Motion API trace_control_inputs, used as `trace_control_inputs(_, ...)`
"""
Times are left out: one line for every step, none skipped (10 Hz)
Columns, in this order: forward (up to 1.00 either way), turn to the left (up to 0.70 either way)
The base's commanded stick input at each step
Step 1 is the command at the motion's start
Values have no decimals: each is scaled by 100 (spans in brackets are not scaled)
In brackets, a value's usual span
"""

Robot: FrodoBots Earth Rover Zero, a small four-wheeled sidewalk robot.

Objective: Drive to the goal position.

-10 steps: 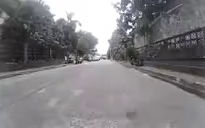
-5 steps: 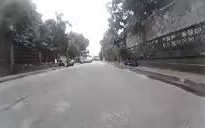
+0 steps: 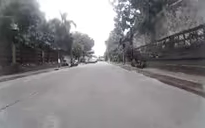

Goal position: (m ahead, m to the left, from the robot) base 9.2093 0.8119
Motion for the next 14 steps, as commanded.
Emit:
trace_control_inputs(100, 2)
trace_control_inputs(100, 2)
trace_control_inputs(100, 2)
trace_control_inputs(100, 2)
trace_control_inputs(100, 2)
trace_control_inputs(100, 2)
trace_control_inputs(100, 2)
trace_control_inputs(100, 2)
trace_control_inputs(100, 2)
trace_control_inputs(100, 2)
trace_control_inputs(100, 2)
trace_control_inputs(100, 2)
trace_control_inputs(100, 2)
trace_control_inputs(100, 2)
